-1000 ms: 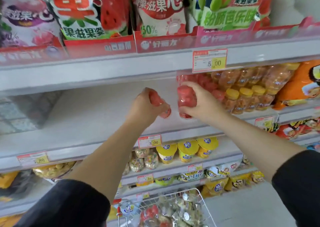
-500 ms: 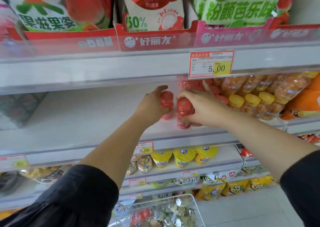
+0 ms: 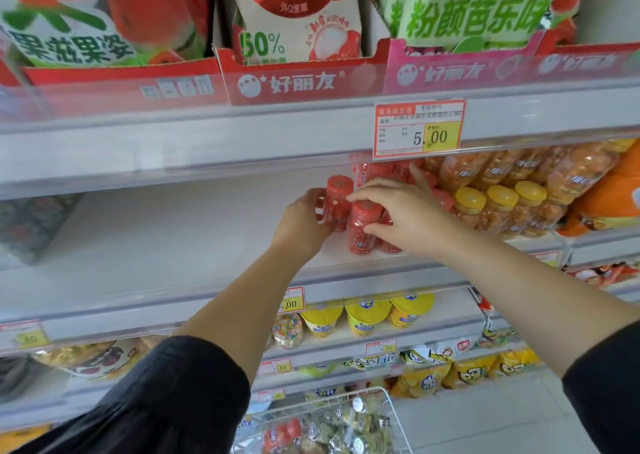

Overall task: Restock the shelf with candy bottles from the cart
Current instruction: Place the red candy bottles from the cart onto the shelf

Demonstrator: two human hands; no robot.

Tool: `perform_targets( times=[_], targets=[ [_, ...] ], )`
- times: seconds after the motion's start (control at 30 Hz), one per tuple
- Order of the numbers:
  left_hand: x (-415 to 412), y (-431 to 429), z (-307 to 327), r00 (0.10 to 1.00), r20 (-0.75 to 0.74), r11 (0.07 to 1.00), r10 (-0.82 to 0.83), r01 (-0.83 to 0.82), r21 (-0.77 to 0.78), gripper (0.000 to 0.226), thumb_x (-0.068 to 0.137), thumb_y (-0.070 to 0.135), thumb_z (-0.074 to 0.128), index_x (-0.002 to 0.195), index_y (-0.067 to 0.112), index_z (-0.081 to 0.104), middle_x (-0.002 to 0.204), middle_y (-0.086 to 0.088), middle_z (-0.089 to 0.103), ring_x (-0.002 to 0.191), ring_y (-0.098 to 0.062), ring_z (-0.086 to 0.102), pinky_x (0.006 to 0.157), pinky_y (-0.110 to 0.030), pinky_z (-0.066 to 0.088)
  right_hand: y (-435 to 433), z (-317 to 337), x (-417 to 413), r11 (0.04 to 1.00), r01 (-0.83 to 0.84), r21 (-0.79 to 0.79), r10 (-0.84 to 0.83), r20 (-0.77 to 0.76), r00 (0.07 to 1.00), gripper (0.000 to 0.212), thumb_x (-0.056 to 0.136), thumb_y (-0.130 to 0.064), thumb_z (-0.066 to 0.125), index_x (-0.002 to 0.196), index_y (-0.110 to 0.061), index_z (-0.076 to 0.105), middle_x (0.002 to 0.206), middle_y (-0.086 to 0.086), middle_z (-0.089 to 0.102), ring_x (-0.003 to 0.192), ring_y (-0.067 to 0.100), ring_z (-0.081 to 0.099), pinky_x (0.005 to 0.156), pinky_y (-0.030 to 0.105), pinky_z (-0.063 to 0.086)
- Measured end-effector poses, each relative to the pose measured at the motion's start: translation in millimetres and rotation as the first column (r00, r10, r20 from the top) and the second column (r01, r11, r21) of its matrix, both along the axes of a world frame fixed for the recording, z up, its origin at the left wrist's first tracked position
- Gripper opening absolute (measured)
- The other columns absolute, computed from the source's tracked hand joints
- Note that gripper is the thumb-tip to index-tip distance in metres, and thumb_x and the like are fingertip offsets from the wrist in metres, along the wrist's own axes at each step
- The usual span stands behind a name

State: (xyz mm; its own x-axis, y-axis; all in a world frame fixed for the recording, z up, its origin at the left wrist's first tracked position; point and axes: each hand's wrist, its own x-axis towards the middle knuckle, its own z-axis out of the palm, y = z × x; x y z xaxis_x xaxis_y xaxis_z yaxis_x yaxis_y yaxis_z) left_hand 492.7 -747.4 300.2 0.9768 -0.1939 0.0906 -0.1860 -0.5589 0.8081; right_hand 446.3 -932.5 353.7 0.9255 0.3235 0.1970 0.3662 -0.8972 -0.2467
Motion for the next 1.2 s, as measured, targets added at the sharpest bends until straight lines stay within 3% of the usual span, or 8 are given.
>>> perform_targets(
  times=[0.23, 0.33, 0.43, 0.53, 0.6, 0.8, 0.93, 1.2],
  targets=[
    [21, -21, -2, 1.000, 0.005, 1.000, 0.006, -0.006, 0.028, 0.048, 0.088, 0.019, 0.071, 0.132, 0.019, 0.053, 0.116, 0.002, 0.066, 0.094, -0.017, 0.066, 0.080, -0.028, 0.052, -2, -11, -10, 0.997, 0.071, 0.017, -0.073, 0.206, 0.976, 0.051, 0.078, -0.031, 0.078, 0.126, -0.029, 0.062, 0.128, -0.009, 0.058, 0.125, 0.020, 0.052, 0.119, 0.057, 0.002],
    [26, -26, -4, 1.000, 0.008, 0.999, 0.008, -0.009, 0.039, 0.047, 0.089, 0.018, 0.068, 0.133, 0.017, 0.053, 0.118, -0.001, 0.066, 0.098, -0.019, 0.066, 0.085, -0.032, 0.054, -9, -23, -24, 0.988, 0.067, 0.139, -0.121, 0.426, 0.897, 0.027, 0.078, -0.024, 0.075, 0.105, -0.025, 0.071, 0.112, -0.007, 0.063, 0.108, 0.021, 0.056, 0.111, 0.053, 0.024],
    [31, -29, -5, 1.000, 0.017, 0.999, 0.014, -0.014, 0.048, 0.046, 0.088, 0.015, 0.065, 0.133, 0.016, 0.054, 0.118, -0.005, 0.066, 0.098, -0.023, 0.067, 0.086, -0.039, 0.056, -8, -36, -44, 0.981, -0.048, 0.186, -0.060, 0.535, 0.843, 0.010, 0.085, -0.010, 0.070, 0.092, -0.017, 0.073, 0.099, -0.005, 0.067, 0.093, 0.023, 0.056, 0.088, 0.042, 0.040],
    [33, -29, -3, 1.000, 0.004, 0.998, 0.015, -0.015, 0.061, 0.048, 0.087, 0.014, 0.065, 0.133, 0.018, 0.054, 0.120, -0.004, 0.065, 0.099, -0.022, 0.067, 0.085, -0.038, 0.056, 0, -51, -57, 0.971, -0.182, 0.155, 0.108, 0.395, 0.912, 0.014, 0.090, -0.007, 0.061, 0.098, -0.009, 0.072, 0.098, 0.001, 0.067, 0.090, 0.025, 0.061, 0.077, 0.039, 0.050],
    [31, -27, -1, 1.000, -0.015, 0.999, 0.005, -0.004, 0.044, 0.049, 0.088, 0.015, 0.066, 0.135, 0.019, 0.053, 0.122, -0.001, 0.064, 0.097, -0.019, 0.067, 0.084, -0.035, 0.055, 4, -59, -59, 0.980, -0.159, 0.119, 0.124, 0.259, 0.958, 0.021, 0.090, -0.011, 0.059, 0.107, -0.011, 0.071, 0.105, 0.000, 0.067, 0.095, 0.024, 0.062, 0.077, 0.039, 0.053],
    [6, -3, 0, 0.998, -0.012, 0.997, 0.060, -0.059, 0.050, 0.041, 0.088, 0.003, 0.050, 0.123, 0.024, 0.059, 0.118, 0.008, 0.064, 0.089, -0.008, 0.062, 0.061, -0.008, 0.040, 13, -70, -60, 0.995, -0.057, 0.079, 0.051, 0.077, 0.996, 0.034, 0.091, -0.018, 0.062, 0.124, -0.013, 0.065, 0.123, -0.001, 0.063, 0.112, 0.024, 0.058, 0.092, 0.040, 0.052],
    [-11, 1, -2, 0.989, -0.130, 0.993, -0.073, 0.085, 0.083, 0.046, 0.085, 0.004, 0.053, 0.127, 0.024, 0.058, 0.119, 0.008, 0.062, 0.092, -0.009, 0.062, 0.064, -0.005, 0.040, 18, -73, -59, 0.997, -0.017, 0.070, 0.012, 0.060, 0.998, 0.039, 0.091, -0.022, 0.063, 0.128, -0.011, 0.062, 0.131, 0.006, 0.059, 0.121, 0.027, 0.053, 0.103, 0.039, 0.046],
    [-10, -18, -8, 0.999, -0.047, 0.998, -0.023, 0.026, 0.061, 0.054, 0.087, 0.036, 0.069, 0.136, 0.023, 0.051, 0.124, 0.002, 0.060, 0.093, -0.014, 0.067, 0.081, -0.028, 0.050, 14, -72, -59, 0.998, -0.043, 0.041, 0.044, -0.003, 0.999, 0.045, 0.093, -0.024, 0.063, 0.135, -0.011, 0.057, 0.145, 0.009, 0.049, 0.135, 0.026, 0.043, 0.114, 0.035, 0.031]
  ],
)
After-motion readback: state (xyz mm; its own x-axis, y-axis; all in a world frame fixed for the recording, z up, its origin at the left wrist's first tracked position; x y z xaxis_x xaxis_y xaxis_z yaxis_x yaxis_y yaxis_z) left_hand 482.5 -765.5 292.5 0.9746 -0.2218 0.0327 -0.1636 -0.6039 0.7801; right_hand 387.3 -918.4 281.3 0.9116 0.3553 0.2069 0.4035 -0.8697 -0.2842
